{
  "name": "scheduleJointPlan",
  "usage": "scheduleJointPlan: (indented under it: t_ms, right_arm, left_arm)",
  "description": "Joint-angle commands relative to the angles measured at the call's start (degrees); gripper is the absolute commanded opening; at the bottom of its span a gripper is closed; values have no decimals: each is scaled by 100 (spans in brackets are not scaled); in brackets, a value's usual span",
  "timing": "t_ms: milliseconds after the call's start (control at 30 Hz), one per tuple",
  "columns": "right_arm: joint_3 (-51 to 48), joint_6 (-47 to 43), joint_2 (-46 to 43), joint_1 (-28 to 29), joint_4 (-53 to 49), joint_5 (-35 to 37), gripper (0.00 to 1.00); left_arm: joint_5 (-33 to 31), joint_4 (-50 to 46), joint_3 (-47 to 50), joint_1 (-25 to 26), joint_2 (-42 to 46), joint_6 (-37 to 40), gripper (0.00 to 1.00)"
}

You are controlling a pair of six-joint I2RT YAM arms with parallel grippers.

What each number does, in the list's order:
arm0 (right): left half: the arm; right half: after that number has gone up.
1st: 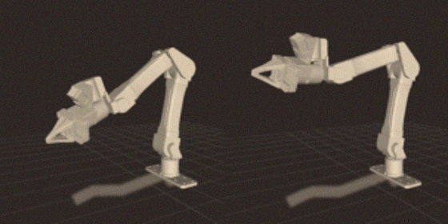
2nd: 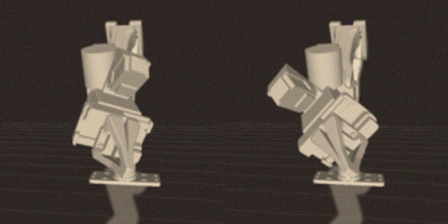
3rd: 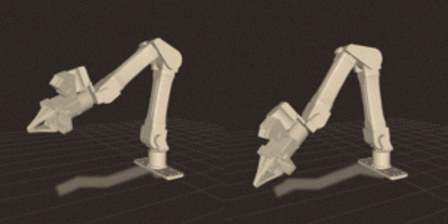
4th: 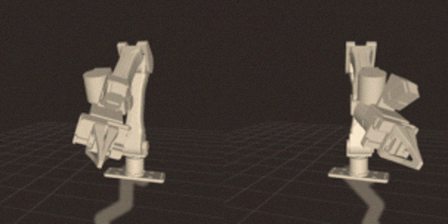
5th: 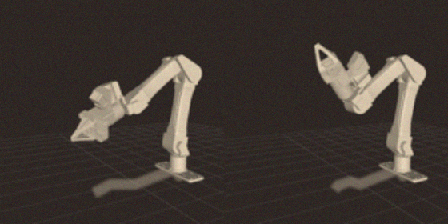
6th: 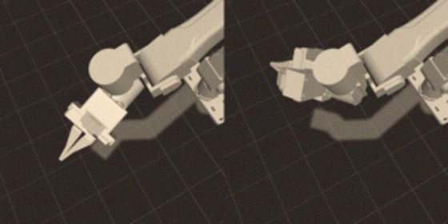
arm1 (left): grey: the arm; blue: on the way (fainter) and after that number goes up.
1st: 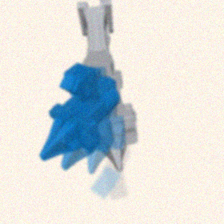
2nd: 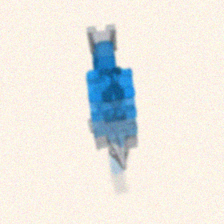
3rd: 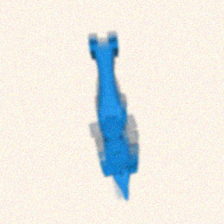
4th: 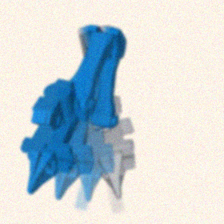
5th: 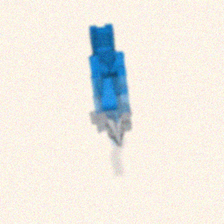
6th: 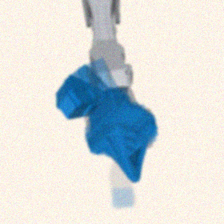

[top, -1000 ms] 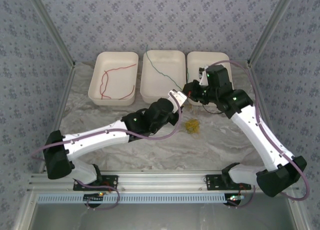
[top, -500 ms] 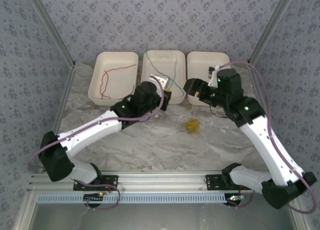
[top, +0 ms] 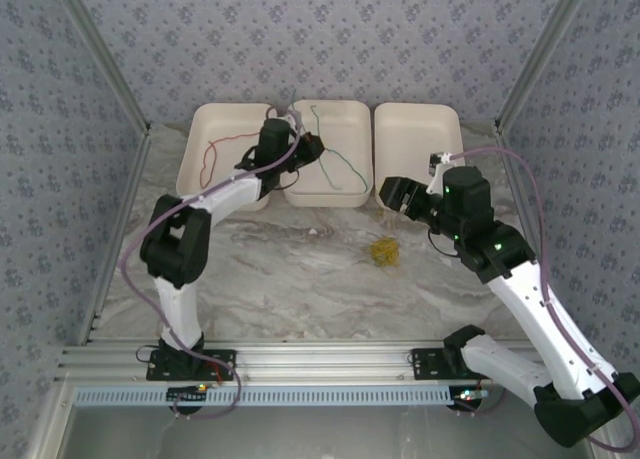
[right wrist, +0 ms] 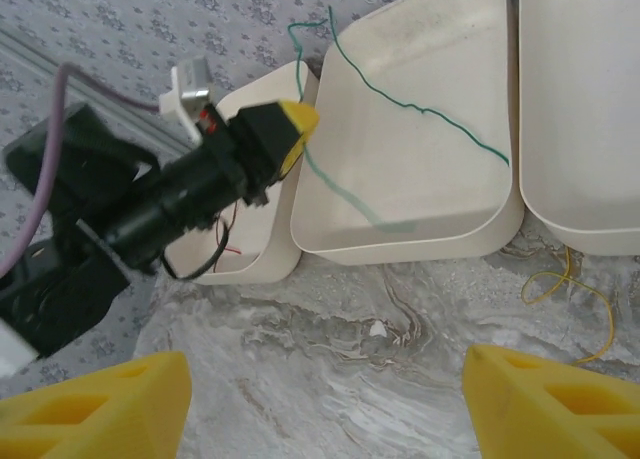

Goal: Untangle the cables

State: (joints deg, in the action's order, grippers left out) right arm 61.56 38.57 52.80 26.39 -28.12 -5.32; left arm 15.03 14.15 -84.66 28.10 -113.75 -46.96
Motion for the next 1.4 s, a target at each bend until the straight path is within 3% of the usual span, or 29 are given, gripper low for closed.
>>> scheduleJointPlan:
  t_ms: [0,300,467,567,700,1000,1167,1367]
  right_arm:
    - [-136,-111,-229,33,109,14,74]
    - [-398,-186,-355,23,-23,-4,74]
    - [-511,-201,-349,10,-9,150,74]
    - [-574,-205,-407,1,-14,331,74]
    - [-602,-202,-425,-2,-98,494,73]
    - [-488,-203,-444,4,-554,747,71]
    - [-469,-204,-498,3,-975,978,70]
    - [-1057,44,-398,-16,-1245,1081,52]
  left_arm:
    - [474,586,-823,-82,-528,-652,0]
    - [858,401,-2040,-331,-1873,-1203,0]
    - [989,-29,-2187,-340,-1786,-1130,50]
    - [682,-492,-2011,-343,-1340,-957,64]
    - [283,-1345,-2004,-310,-884,-787,71]
    - [-285,-2130,-1582,-149,-32,-1036,70]
    - [-801,-2250,-894,154,897,-681,62]
    - [-1313,-2256,570,941,2163,-318,46]
